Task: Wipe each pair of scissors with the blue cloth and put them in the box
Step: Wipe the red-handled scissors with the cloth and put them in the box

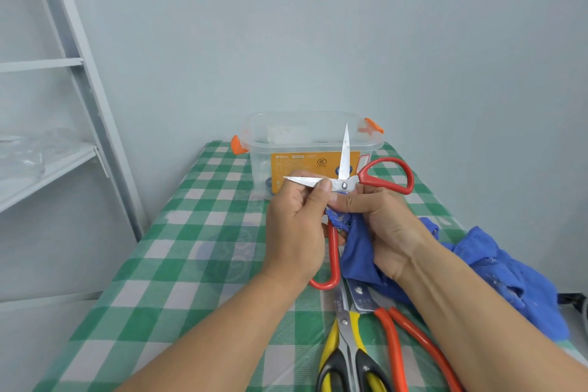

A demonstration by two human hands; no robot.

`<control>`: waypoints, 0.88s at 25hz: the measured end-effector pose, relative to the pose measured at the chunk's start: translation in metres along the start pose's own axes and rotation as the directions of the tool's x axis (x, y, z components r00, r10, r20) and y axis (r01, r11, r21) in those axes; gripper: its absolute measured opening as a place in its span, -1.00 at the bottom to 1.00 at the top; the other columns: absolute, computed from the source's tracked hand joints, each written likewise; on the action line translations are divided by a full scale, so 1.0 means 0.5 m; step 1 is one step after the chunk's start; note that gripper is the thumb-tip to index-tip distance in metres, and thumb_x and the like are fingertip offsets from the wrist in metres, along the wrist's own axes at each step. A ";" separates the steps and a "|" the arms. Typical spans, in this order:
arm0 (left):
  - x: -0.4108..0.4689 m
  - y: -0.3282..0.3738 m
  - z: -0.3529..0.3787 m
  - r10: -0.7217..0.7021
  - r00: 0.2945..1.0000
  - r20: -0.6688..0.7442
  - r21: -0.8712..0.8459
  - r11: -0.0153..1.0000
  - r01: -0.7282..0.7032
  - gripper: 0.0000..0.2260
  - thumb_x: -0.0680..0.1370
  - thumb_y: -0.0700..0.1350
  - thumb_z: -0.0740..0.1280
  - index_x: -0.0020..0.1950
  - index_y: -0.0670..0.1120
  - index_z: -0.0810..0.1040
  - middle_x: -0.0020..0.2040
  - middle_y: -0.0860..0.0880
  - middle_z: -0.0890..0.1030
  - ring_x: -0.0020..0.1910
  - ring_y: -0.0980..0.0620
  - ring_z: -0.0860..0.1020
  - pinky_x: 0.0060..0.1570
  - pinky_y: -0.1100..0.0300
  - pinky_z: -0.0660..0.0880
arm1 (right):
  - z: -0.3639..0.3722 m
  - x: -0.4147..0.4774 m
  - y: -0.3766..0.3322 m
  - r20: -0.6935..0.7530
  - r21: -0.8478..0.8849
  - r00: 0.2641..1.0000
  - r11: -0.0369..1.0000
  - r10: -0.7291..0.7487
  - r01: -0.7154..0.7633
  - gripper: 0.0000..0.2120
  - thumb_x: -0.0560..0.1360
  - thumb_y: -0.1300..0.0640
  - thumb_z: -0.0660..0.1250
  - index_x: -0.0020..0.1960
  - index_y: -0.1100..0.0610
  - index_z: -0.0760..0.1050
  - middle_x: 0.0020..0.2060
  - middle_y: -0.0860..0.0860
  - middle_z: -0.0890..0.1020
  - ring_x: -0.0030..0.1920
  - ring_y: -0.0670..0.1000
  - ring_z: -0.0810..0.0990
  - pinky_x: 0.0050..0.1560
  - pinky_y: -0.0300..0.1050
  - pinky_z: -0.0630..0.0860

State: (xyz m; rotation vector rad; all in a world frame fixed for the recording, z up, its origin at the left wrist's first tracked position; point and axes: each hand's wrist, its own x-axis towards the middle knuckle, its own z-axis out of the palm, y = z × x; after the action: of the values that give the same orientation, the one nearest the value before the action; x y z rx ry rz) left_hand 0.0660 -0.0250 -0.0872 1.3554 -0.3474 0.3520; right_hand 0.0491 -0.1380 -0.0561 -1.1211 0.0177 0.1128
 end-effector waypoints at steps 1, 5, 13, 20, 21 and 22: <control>0.000 0.001 0.000 -0.007 1.000 -0.002 -0.006 1.000 0.007 -0.81 0.60 -0.05 0.29 0.12 -0.09 0.63 0.00 -0.10 0.72 -0.02 -0.16 0.69 -0.06 -0.27 0.60 | -0.003 0.001 -0.001 0.003 0.003 1.000 1.000 -0.001 0.001 -0.56 0.28 0.35 0.49 0.12 0.48 0.56 -0.06 0.36 0.67 -0.14 0.25 0.70 -0.15 0.07 0.67; -0.001 0.015 0.005 -0.075 0.997 0.009 -0.078 0.994 0.076 -0.82 0.67 -0.21 0.24 0.13 -0.30 0.56 -0.12 -0.28 0.67 -0.37 -0.19 0.63 -0.44 -0.02 0.61 | -0.018 -0.003 -0.012 -0.028 -0.060 0.997 0.996 -0.065 0.063 -0.84 0.32 0.36 0.45 -0.10 0.36 0.65 -0.25 0.25 0.68 -0.36 0.12 0.68 -0.34 -0.09 0.63; 0.005 0.035 -0.006 -0.094 0.996 -0.004 -0.165 0.982 0.092 -0.83 0.67 -0.20 0.24 0.09 -0.31 0.51 -0.24 -0.21 0.63 -0.39 -0.12 0.63 -0.49 -0.02 0.60 | -0.023 -0.010 -0.018 0.029 -0.069 0.997 0.995 -0.075 0.076 -0.94 0.42 0.31 0.38 -0.17 0.33 0.58 -0.34 0.20 0.64 -0.38 0.13 0.65 -0.31 -0.04 0.64; 0.011 0.036 -0.016 -0.080 0.995 -0.054 -0.094 0.993 0.075 -0.84 0.67 -0.15 0.25 0.07 -0.25 0.51 -0.03 -0.33 0.61 -0.35 -0.06 0.64 -0.51 0.08 0.54 | -0.025 -0.015 -0.013 -0.037 -0.171 0.983 0.970 -0.182 0.173 -0.70 0.47 0.33 0.32 -0.41 0.13 0.53 -0.48 0.05 0.48 -0.51 0.00 0.37 -0.52 -0.18 0.32; 0.012 0.036 -0.018 -0.076 0.995 -0.066 -0.094 0.993 0.070 -0.86 0.66 -0.14 0.26 0.05 -0.21 0.52 -0.06 -0.29 0.63 -0.36 -0.06 0.64 -0.51 0.08 0.55 | -0.023 -0.015 -0.010 -0.023 -0.168 0.976 0.963 -0.216 0.209 -0.72 0.48 0.32 0.35 -0.39 0.13 0.54 -0.49 0.03 0.50 -0.52 -0.01 0.37 -0.53 -0.20 0.32; 0.012 0.037 -0.019 -0.074 0.994 -0.076 -0.093 0.993 0.067 -0.87 0.66 -0.14 0.26 0.01 -0.18 0.53 -0.10 -0.23 0.63 -0.36 -0.06 0.64 -0.51 0.07 0.55 | -0.020 -0.015 -0.006 -0.006 -0.164 0.970 0.957 -0.242 0.238 -0.78 0.47 0.30 0.38 -0.34 0.15 0.55 -0.48 0.02 0.53 -0.52 -0.02 0.38 -0.54 -0.22 0.32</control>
State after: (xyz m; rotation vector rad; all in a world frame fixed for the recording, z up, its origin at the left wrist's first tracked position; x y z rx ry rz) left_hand 0.0636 -0.0122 -0.0698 1.2582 -0.2455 0.3266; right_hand 0.0424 -0.1490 -0.0572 -1.2784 -0.1063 -0.1201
